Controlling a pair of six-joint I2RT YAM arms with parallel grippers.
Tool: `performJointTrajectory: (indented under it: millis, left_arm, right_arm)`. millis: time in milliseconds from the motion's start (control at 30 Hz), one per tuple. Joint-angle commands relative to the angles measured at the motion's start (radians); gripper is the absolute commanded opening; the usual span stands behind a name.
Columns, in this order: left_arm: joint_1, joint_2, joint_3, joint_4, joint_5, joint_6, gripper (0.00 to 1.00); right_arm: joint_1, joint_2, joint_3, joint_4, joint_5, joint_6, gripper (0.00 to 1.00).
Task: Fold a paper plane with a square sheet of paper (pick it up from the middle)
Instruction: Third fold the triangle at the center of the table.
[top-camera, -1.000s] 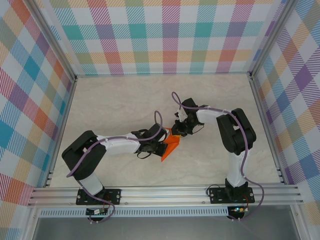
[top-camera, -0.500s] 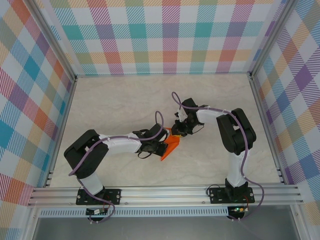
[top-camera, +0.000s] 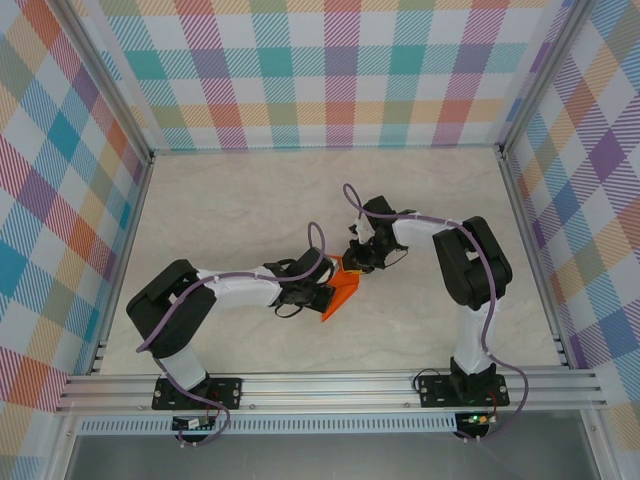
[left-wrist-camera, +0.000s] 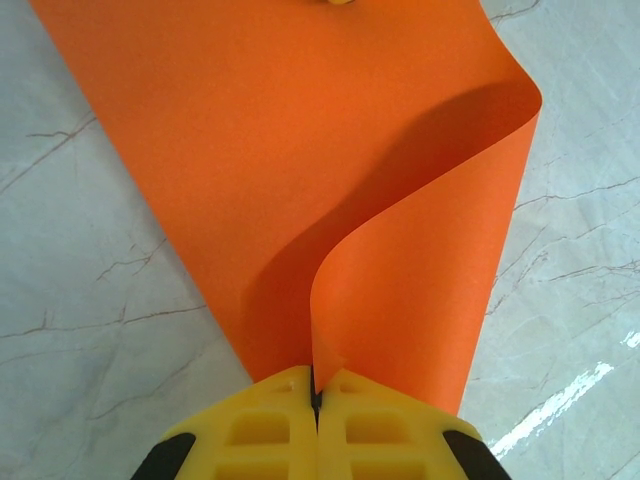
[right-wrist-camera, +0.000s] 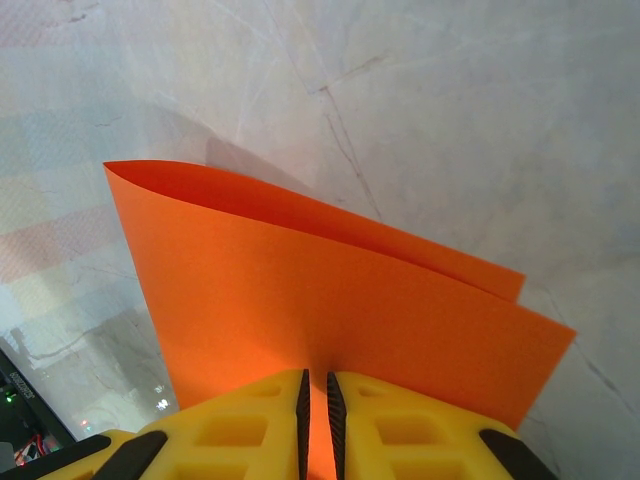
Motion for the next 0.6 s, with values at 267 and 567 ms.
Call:
performJointTrajectory:
  millis: [267, 567]
  left_arm:
    - [0.011, -0.053, -0.029, -0.009, 0.058, -0.019, 0.00]
    - [0.010, -0.043, -0.019, -0.029, 0.009, -0.005, 0.00]
  right_arm:
    - [0.012, 0.044, -0.011, -0.042, 0.056, -0.001, 0.16]
    - [0.018, 0.046, -0.008, -0.042, 0.055, 0.002, 0.16]
